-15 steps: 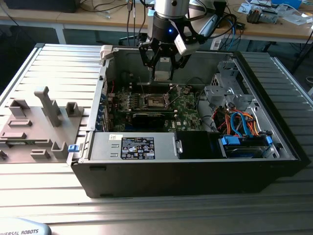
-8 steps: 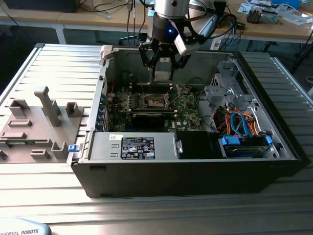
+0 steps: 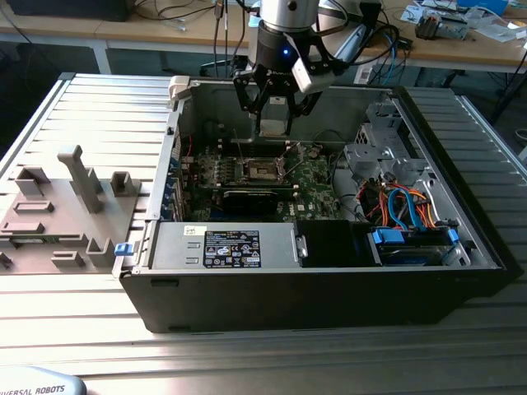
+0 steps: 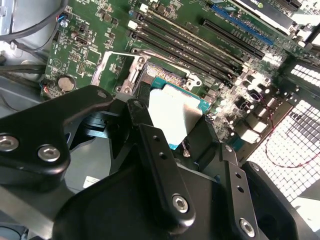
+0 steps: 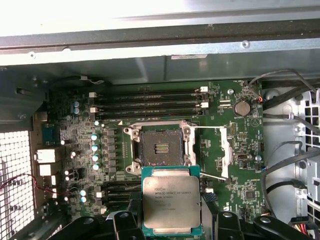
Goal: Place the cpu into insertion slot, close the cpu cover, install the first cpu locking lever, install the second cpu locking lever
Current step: 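Place the cpu into insertion slot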
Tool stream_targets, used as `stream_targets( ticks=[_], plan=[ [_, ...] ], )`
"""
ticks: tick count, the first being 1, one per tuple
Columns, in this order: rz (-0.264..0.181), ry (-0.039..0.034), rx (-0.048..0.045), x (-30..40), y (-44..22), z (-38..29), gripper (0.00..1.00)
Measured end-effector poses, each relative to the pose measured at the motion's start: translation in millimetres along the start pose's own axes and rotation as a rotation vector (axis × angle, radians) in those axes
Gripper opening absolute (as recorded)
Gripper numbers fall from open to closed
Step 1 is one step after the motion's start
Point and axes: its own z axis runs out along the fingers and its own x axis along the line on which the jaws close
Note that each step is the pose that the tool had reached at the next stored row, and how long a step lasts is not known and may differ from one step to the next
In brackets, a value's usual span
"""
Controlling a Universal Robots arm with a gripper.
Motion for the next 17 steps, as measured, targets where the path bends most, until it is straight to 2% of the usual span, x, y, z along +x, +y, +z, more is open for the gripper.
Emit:
stream_targets(
  ticks=[17],
  plan=[
    [0.042, 0.0012, 0.0006, 0.0, 0.0, 0.7, 0.55]
  ],
)
